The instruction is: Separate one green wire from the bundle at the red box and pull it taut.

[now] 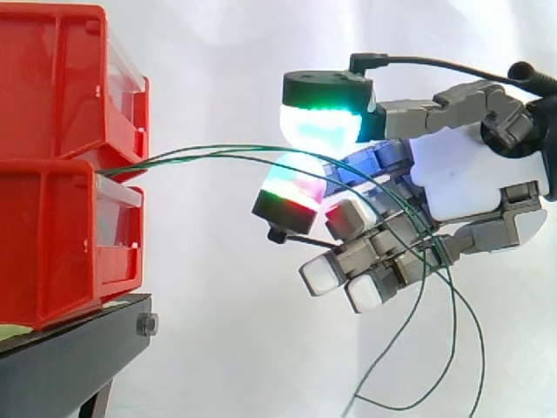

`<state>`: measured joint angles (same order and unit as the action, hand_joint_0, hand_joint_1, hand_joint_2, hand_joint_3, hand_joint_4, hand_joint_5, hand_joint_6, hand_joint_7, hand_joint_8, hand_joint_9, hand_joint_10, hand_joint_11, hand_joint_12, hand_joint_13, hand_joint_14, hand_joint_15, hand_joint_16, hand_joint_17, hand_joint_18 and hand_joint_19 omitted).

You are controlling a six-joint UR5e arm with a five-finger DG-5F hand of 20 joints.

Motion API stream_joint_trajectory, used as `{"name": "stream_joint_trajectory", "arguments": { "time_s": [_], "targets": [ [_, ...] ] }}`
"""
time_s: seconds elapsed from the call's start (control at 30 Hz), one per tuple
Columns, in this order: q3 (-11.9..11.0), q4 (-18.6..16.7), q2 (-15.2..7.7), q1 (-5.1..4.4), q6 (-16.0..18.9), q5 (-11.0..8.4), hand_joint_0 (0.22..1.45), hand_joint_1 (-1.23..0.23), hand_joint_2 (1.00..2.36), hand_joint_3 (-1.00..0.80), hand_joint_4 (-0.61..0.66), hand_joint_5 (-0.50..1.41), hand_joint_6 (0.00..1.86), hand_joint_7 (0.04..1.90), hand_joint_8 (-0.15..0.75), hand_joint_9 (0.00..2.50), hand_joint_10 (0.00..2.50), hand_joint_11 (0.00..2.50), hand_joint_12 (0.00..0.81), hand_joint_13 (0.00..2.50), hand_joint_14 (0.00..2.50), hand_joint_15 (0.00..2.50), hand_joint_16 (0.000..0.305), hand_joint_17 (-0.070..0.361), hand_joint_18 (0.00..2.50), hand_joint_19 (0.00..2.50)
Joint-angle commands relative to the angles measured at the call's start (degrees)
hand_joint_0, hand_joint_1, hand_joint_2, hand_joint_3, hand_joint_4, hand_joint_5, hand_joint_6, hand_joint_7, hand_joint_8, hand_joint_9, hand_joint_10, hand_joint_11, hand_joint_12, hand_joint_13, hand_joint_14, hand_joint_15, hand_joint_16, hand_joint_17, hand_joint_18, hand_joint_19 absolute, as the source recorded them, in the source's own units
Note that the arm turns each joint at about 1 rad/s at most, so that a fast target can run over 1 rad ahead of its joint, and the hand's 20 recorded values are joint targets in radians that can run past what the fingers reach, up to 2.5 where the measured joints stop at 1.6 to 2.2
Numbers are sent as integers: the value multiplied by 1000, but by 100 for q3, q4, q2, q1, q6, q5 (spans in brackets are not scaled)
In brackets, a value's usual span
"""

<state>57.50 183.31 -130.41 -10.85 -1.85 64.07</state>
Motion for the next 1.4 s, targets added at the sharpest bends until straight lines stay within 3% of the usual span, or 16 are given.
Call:
{"name": "stream_joint_trajectory", "arguments": {
  "time_s": [0.0, 0.27, 0.43, 0.53, 0.7, 0.87, 1.2, 1.37],
  "targets": [
    [-11, 38, -2, 4, 9, 0, 585, -687, 1019, -238, 105, -164, 839, 1041, 278, 1064, 28, 910, 367, 711, 24, 582, 56, 126, 644, 682],
    [-81, 222, -2, 13, 27, 0, 610, -773, 1020, -186, 81, -172, 872, 1015, 272, 1014, 28, 908, 367, 680, 22, 565, 56, 126, 613, 657],
    [-178, 389, 7, 21, 18, 0, 636, -850, 1015, -316, 90, -180, 875, 984, 259, 953, 29, 904, 360, 610, 22, 511, 56, 126, 562, 622],
    [-178, 433, -2, 30, 9, 0, 602, -866, 1000, -500, 112, -180, 875, 976, 255, 946, 28, 889, 356, 590, 21, 497, 56, 125, 548, 613],
    [-178, 433, -2, 39, -61, 0, 514, -768, 1000, -500, 129, -174, 876, 939, 272, 979, 26, 876, 377, 619, 22, 501, 59, 132, 572, 620],
    [-178, 433, -2, 48, -88, 0, 514, -700, 1000, -500, 129, -168, 869, 962, 278, 1007, 25, 883, 380, 642, 20, 500, 59, 133, 588, 630],
    [-178, 442, -2, 13, -96, -26, 562, -793, 1000, -500, 123, -167, 866, 986, 276, 1015, 28, 896, 368, 651, 23, 513, 57, 128, 575, 641],
    [-169, 433, -2, 13, -114, -9, 628, -833, 1016, -311, 66, -165, 880, 1061, 268, 1024, 28, 918, 361, 658, 21, 516, 55, 124, 586, 635]
  ]
}}
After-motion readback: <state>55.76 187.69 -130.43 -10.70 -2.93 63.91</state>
